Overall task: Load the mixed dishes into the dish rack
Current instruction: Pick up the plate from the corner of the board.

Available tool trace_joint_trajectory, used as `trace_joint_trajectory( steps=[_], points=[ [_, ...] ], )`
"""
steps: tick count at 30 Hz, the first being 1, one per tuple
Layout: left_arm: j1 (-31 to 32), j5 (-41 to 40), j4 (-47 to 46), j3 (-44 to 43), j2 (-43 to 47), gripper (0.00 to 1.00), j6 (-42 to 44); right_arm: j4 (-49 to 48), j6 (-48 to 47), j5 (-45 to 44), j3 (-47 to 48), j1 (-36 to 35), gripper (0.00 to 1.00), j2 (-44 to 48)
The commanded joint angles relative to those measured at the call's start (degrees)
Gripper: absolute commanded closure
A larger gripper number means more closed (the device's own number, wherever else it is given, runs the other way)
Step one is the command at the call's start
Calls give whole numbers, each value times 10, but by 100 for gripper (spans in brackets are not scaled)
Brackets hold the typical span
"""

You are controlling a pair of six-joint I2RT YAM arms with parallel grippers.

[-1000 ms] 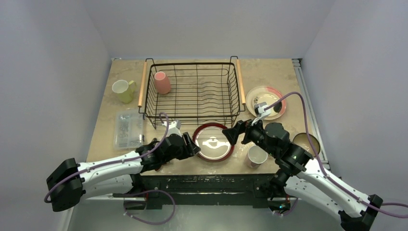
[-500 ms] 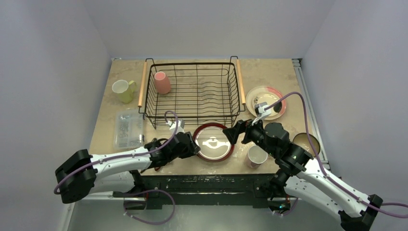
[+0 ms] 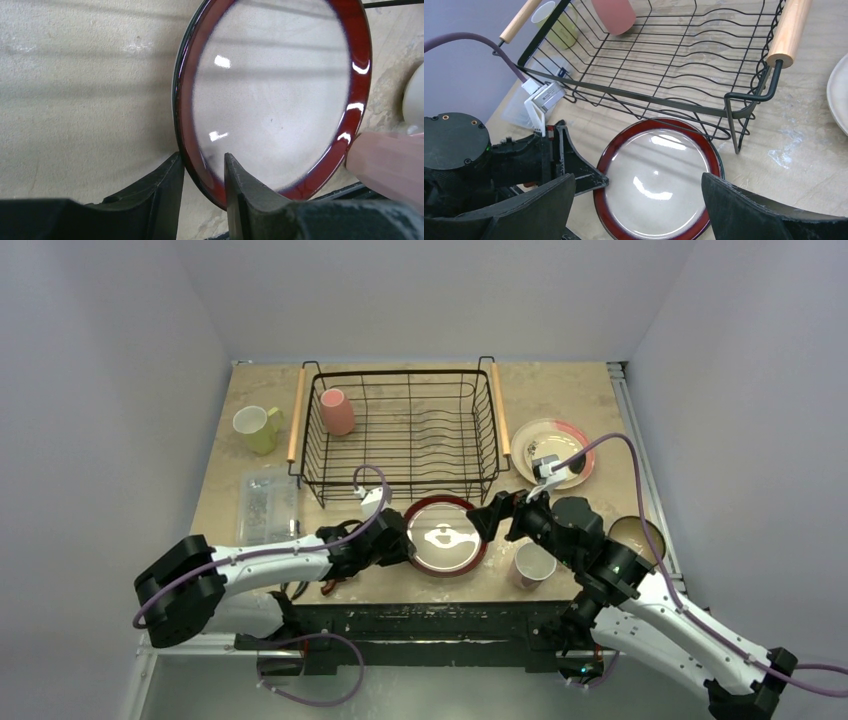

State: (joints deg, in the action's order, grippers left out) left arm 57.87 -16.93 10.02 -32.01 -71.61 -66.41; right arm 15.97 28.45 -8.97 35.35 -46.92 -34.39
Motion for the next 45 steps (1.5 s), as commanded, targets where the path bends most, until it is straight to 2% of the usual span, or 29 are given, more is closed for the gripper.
trace_joint_trajectory(
  steps=[1,5,9,10,16,21,25,32,40,45],
  points=[
    [-6,5,-18,-36,-31,70,6,-2,2,-16,16,-3,1,-4],
    [-8,21,-11,-45,-47,82,10,-6,3,-16,12,-3,1,-3],
    [-8,26,32,-56,-41,99,13,-10,1,-15,12,-3,1,-9],
    [-8,28,47,-59,-39,100,16,-12,2,-15,11,-3,1,-11],
    [-7,36,122,-58,-4,100,26,-37,2,-6,0,-3,1,-23],
    [-7,47,121,-37,32,100,33,-47,1,1,-1,-3,1,-45],
    [-7,63,96,-32,18,100,32,-56,1,2,-5,-3,1,-52],
    [-9,48,93,-21,7,82,16,-53,1,2,1,-3,1,-64],
    [-15,37,91,-28,-2,46,22,-51,4,-1,-4,-3,1,-53],
    [-15,44,74,-32,-27,37,27,-55,1,2,-6,-3,1,-59]
  ],
)
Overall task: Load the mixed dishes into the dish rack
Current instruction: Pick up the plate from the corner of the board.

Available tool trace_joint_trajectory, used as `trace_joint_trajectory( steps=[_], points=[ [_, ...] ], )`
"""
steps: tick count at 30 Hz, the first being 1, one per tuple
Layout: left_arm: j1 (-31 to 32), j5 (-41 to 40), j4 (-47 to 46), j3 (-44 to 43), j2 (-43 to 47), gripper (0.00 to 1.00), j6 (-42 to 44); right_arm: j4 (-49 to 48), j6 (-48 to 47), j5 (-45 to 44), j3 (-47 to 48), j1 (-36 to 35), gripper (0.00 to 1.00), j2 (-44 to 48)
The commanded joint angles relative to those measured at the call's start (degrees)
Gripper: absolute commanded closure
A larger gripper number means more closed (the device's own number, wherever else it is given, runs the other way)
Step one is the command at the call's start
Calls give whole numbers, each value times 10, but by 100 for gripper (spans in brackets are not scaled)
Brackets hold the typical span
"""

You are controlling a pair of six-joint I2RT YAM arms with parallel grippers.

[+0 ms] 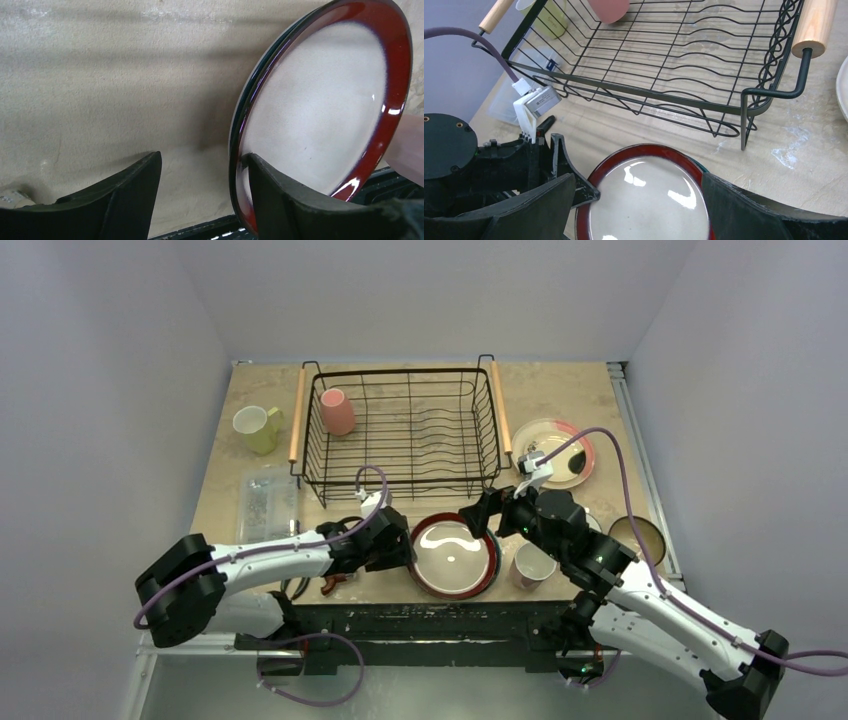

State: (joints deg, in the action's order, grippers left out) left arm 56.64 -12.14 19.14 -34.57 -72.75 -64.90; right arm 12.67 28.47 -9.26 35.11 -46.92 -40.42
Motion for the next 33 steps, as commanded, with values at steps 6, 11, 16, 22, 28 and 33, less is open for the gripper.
trace_joint_trajectory(
  steps=[6,11,16,22,28,33],
  points=[
    [-3,3,-25,-20,-42,42,23,-27,-1,6,-8,-3,1,-1],
    [-3,3,-37,-22,-39,51,32,-27,1,4,-15,-3,1,2],
    [-3,5,-47,-19,-23,81,37,-26,1,2,-12,-3,1,-2],
    [-3,6,-21,-29,14,100,48,-7,-7,1,-12,-3,1,-14],
    [-2,14,-20,-27,73,100,73,11,-20,-4,-14,-3,1,-2],
    [-3,14,7,-34,106,100,67,-11,-4,17,-24,-3,1,-13]
  ],
)
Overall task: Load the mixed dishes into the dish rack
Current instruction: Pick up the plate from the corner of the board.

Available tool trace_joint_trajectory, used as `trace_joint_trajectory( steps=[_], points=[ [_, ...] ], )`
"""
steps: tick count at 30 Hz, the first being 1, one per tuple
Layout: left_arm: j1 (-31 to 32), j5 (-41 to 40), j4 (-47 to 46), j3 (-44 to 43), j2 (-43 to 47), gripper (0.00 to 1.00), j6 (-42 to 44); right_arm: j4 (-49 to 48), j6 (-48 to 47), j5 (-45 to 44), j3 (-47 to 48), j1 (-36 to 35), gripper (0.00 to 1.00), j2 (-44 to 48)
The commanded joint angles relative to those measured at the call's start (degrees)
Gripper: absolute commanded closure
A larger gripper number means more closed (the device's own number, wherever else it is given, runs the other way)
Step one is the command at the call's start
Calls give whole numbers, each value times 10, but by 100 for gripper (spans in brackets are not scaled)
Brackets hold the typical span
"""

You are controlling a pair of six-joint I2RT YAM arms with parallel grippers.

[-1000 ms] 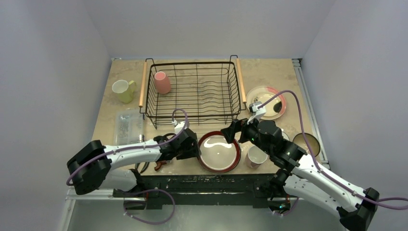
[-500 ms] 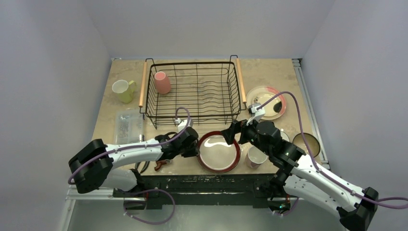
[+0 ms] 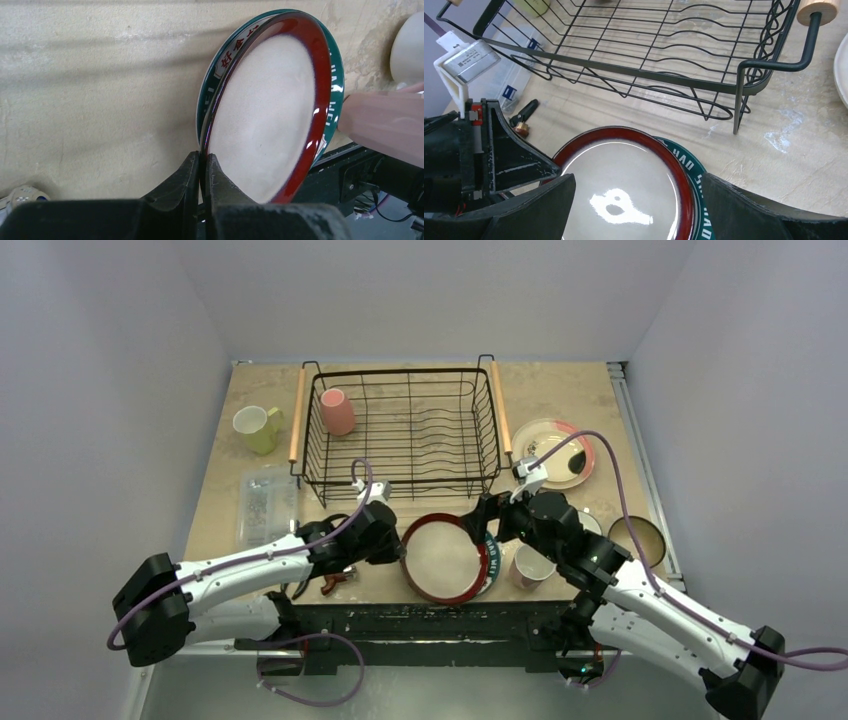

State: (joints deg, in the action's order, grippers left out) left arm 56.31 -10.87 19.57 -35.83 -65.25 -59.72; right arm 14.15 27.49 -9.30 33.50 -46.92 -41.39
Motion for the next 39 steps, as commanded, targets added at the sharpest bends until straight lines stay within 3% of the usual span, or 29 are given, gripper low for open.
trace_joint_trajectory(
  steps=[1,6,11,18,22,29,33,36,39],
  points=[
    [0,2,5,-23,37,100,15,-38,13,31,-14,-3,1,-9],
    [0,-7,39,-29,55,100,15,-165,56,120,-67,-3,3,-63],
    [0,-23,58,-22,48,100,13,-228,76,158,-97,-17,19,-135],
    [0,-22,46,-20,42,100,14,-212,119,49,-118,-46,21,-158],
    [0,-19,45,-20,45,100,16,-216,147,11,-133,-47,34,-176],
    [1,-14,45,-12,60,100,9,-213,166,-28,-142,-47,36,-205],
    [0,-14,49,-6,67,100,-3,-260,173,-11,-165,-47,40,-222],
    [1,-10,48,-4,64,84,-14,-291,174,11,-175,-47,44,-243],
    [1,9,30,-2,51,76,-12,-315,177,18,-183,-47,44,-253]
  ],
)
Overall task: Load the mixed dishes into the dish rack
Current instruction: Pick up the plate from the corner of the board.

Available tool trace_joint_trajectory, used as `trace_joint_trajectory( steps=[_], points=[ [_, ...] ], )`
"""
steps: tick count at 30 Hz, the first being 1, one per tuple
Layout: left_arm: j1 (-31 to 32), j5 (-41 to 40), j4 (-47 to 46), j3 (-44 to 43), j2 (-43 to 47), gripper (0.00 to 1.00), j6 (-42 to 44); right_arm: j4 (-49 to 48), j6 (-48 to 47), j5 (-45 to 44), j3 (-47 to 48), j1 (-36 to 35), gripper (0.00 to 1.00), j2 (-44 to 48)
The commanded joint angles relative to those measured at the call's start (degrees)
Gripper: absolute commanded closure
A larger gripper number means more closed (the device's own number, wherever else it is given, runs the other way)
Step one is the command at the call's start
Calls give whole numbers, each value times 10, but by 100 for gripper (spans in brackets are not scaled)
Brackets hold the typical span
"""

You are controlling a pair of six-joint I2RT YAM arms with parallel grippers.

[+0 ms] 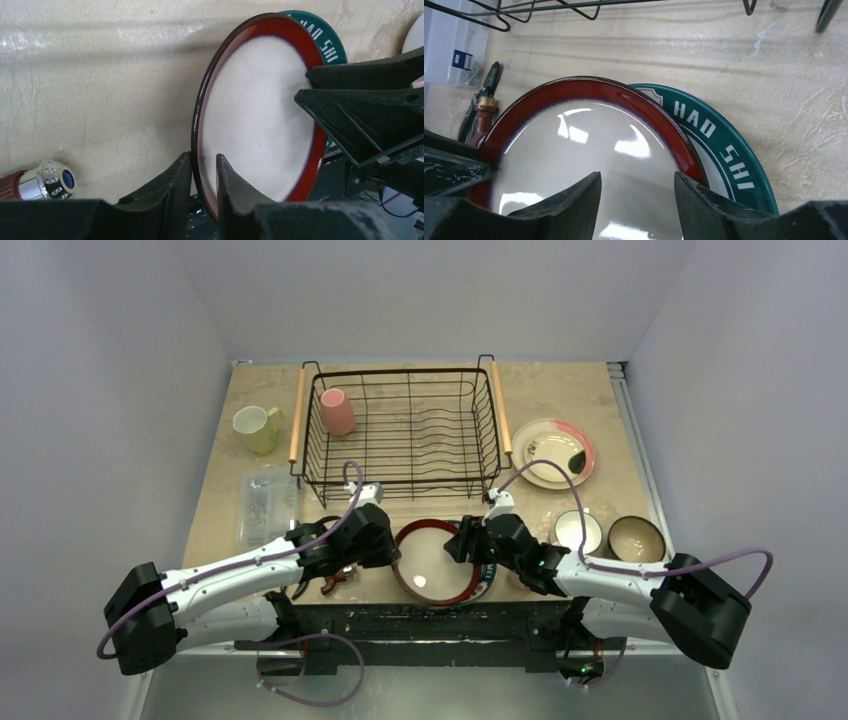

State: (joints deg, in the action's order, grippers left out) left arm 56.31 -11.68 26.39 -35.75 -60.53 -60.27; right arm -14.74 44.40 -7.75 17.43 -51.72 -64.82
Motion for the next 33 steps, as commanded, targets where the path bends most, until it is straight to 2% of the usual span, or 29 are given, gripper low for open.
trace_joint_trajectory(
  steps=[1,4,12,16,27,31,33],
  points=[
    [1,19,-45,0,0,74,-7,-41,8,9,-30,1,44,-19],
    [0,29,-73,3,-18,66,-13,-83,13,32,-46,2,44,-22],
    [1,45,-109,0,-47,60,-11,-167,10,75,-64,1,44,-70],
    [1,39,-93,0,-54,56,-18,-205,14,100,-64,1,44,-102],
    [0,31,-144,95,1,36,-102,-201,-1,96,-72,1,44,-89],
    [-2,57,-187,113,7,36,-105,-196,-2,99,-67,1,44,-88],
    [-3,72,-217,117,-12,40,-102,-202,-3,102,-69,1,44,-88]
  ],
)
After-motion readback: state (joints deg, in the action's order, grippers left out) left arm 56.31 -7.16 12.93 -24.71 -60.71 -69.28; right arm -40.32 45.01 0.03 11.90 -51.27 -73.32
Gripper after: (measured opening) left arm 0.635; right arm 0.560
